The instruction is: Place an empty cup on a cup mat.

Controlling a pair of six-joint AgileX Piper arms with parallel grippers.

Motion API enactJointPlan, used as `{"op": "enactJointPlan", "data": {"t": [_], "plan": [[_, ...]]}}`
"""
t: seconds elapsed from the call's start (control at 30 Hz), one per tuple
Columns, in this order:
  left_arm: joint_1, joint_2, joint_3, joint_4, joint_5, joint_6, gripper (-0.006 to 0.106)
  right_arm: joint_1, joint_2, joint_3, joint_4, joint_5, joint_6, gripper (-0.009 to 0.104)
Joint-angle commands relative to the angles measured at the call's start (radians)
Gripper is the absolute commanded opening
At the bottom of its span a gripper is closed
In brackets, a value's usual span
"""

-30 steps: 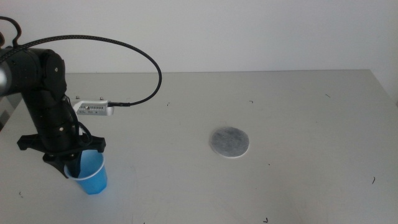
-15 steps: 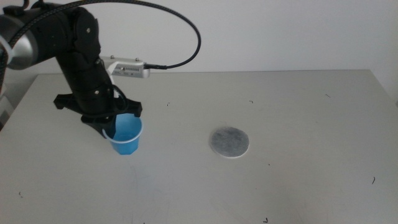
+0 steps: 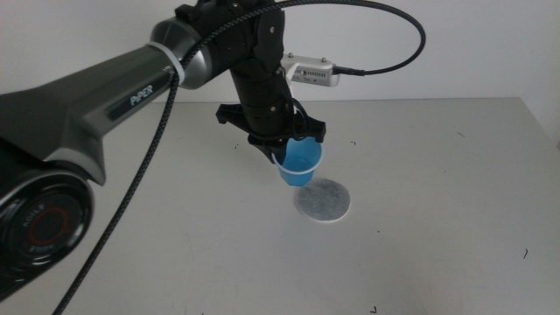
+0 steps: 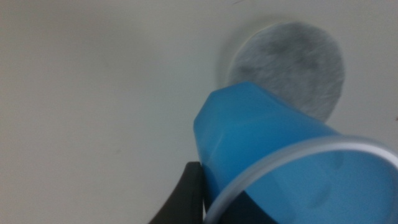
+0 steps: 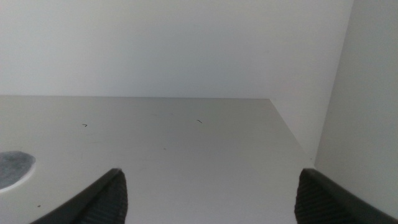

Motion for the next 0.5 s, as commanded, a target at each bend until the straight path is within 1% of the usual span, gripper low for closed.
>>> {"op": "enactJointPlan", "data": {"t": [0.0, 0.2, 0.47], "plan": [[-0.03, -0.019, -0.088, -0.028, 0.085, -0.017, 0.0, 0.001, -0.019, -0.012, -0.009, -0.078, -0.008, 0.094], [-0.061, 0.069, -0.167, -0.086, 0.082, -0.026, 0.0, 0.001, -0.019, -0.012, -0.009, -0.078, -0.008, 0.094], [-0.062, 0.131, -0.173, -0.084, 0.056, -0.022, 0.0, 0.001, -0.019, -0.012, -0.009, -0.078, -0.008, 0.094]]}}
